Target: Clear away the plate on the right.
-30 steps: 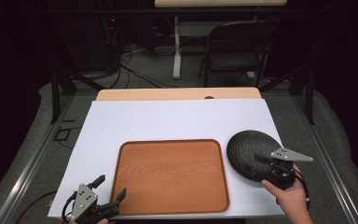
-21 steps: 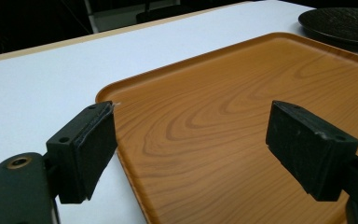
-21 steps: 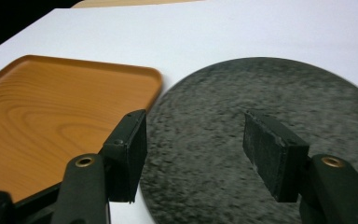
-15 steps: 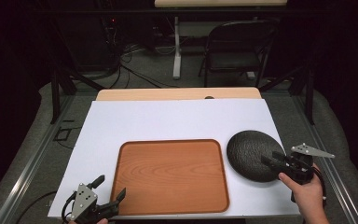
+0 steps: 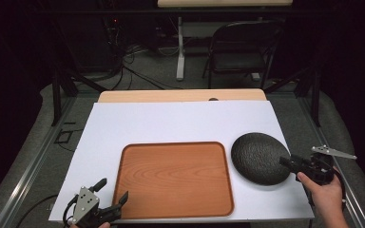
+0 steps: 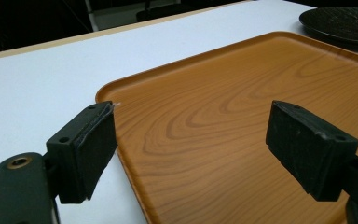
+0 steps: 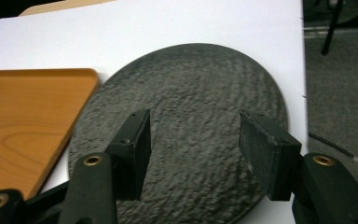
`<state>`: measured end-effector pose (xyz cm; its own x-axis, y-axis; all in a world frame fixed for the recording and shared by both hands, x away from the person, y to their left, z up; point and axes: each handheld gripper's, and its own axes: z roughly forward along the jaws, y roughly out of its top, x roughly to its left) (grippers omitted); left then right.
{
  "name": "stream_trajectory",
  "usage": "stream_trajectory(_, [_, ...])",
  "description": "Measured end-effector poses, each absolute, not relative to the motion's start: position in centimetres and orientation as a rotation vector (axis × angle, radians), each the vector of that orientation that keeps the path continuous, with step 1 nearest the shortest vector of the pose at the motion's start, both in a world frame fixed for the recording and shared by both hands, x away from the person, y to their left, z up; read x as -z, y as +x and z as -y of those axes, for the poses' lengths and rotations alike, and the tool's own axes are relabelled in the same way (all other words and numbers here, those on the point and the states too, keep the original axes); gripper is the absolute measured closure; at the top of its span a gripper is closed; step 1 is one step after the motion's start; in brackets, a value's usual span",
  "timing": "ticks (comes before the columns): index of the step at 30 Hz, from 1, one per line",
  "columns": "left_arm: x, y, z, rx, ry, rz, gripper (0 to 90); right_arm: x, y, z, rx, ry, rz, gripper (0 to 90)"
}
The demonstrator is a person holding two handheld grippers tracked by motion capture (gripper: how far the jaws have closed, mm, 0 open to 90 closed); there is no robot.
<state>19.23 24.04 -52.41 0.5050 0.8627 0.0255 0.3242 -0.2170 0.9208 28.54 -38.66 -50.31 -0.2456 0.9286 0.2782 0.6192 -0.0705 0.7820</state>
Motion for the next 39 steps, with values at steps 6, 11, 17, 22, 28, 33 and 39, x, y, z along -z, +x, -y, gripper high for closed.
stream_trajectory(6, [52.4, 19.3, -24.1, -0.692, 1.779, -1.003, 16.3, 50.7, 29.2, 40.1, -1.22, 1.786, -1.846, 46.9])
stream_trajectory(11, [52.4, 19.2, -24.1, -0.693, 1.78, -1.004, 16.3, 51.5, 29.4, 40.8, -1.209, 1.859, -1.816, 49.0])
stream_trajectory(17, [52.5, 19.3, -24.1, -0.69, 1.779, -1.005, 16.3, 53.0, 29.1, 41.3, -1.212, 1.935, -1.783, 53.0])
stream_trajectory(22, [52.5, 19.3, -24.1, -0.689, 1.782, -1.006, 16.3, 54.2, 28.6, 41.7, -1.235, 1.979, -1.755, 54.2])
stream_trajectory(28, [52.5, 19.3, -24.1, -0.688, 1.785, -1.008, 16.3, 54.9, 28.3, 41.7, -1.249, 2.011, -1.748, 55.7])
stream_trajectory(33, [52.5, 19.3, -24.1, -0.687, 1.785, -1.01, 16.3, 55.4, 28.3, 41.6, -1.264, 2.026, -1.751, 57.6])
stream_trajectory(39, [52.5, 19.3, -24.1, -0.685, 1.785, -1.008, 16.3, 55.6, 28.6, 41.4, -1.279, 2.053, -1.74, 58.5])
